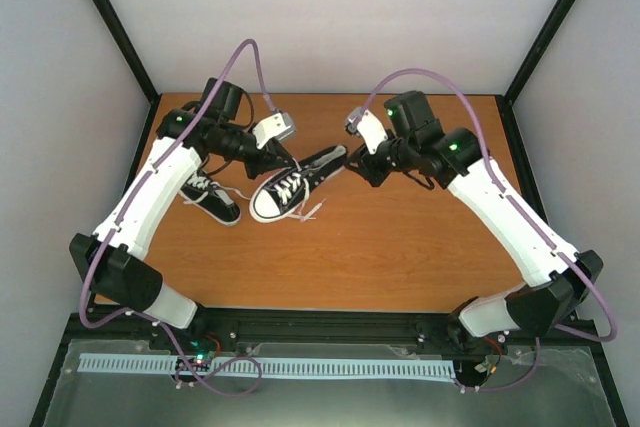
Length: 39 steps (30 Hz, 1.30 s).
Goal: Tie the shoes
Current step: Pick up the shoelace from the shoe.
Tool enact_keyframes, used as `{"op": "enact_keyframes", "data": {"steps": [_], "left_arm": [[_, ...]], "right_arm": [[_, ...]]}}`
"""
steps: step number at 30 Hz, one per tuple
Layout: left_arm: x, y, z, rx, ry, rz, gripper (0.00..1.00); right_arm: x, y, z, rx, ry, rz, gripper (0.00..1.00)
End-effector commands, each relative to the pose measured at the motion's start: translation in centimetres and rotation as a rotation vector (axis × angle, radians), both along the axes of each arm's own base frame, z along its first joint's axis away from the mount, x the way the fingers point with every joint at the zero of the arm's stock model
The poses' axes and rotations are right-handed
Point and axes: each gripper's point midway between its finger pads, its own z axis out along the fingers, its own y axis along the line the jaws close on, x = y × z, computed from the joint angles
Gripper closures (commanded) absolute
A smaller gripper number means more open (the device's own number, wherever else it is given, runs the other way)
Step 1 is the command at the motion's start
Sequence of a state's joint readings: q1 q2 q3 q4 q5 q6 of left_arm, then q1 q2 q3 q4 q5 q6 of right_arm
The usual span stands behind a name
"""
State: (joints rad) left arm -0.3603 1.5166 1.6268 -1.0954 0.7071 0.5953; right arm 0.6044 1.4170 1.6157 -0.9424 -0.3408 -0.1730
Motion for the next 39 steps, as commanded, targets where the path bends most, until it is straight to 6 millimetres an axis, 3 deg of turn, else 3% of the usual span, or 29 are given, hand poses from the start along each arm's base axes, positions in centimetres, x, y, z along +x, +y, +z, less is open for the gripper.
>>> {"op": "enact_keyframes", "data": {"steps": [1, 3, 5, 10, 13, 16, 21, 25, 29, 35, 39], "left_arm": [[-0.5, -0.4, -0.6, -0.032, 0.054, 0.024, 0.99], [0.0, -0.5, -0.6, -0.042, 0.065, 0.056, 0.99], [0.6, -0.7, 0.5, -0.071, 0.051, 0.086, 0.99], [1.1, -1.1, 3.7, -0.138, 0.071, 0.143, 0.99], [1.3, -1.1, 5.4, -0.169, 0.076, 0.174, 0.99], [1.7, -1.1, 7.3, -0.197, 0.065, 0.206, 0.99], [2.5, -1.3, 10.5, -0.257, 0.037, 0.247, 0.99], [3.0, -1.2, 13.4, -0.299, -0.016, 0.267, 0.99], [2.4, -1.3, 15.5, -0.337, -0.041, 0.253, 0.99], [3.0, -0.8, 17.0, -0.344, -0.101, 0.289, 0.99], [3.7, -0.7, 17.7, -0.349, -0.123, 0.311, 0.99]], "right_arm": [[-0.3, -0.7, -7.6, -0.141, 0.104, 0.006, 0.79], [-0.6, -0.5, -9.8, -0.147, 0.098, 0.046, 0.75], [-1.1, 0.0, -10.5, -0.115, 0.039, 0.093, 0.70], [-4.2, 2.3, -9.0, 0.087, -0.256, 0.300, 0.50], [-6.7, 3.5, -9.1, 0.158, -0.427, 0.436, 0.44], [-7.3, 5.1, -8.4, 0.200, -0.544, 0.481, 0.40], [-3.3, 6.9, -9.2, 0.157, -0.581, 0.362, 0.29], [-0.4, 6.2, -8.7, 0.144, -0.647, 0.232, 0.22], [0.0, 5.8, -8.2, 0.154, -0.675, 0.207, 0.22], [-2.7, 4.9, -8.0, 0.220, -0.649, 0.325, 0.23], [-1.5, 2.9, -8.0, 0.223, -0.631, 0.226, 0.21]]}}
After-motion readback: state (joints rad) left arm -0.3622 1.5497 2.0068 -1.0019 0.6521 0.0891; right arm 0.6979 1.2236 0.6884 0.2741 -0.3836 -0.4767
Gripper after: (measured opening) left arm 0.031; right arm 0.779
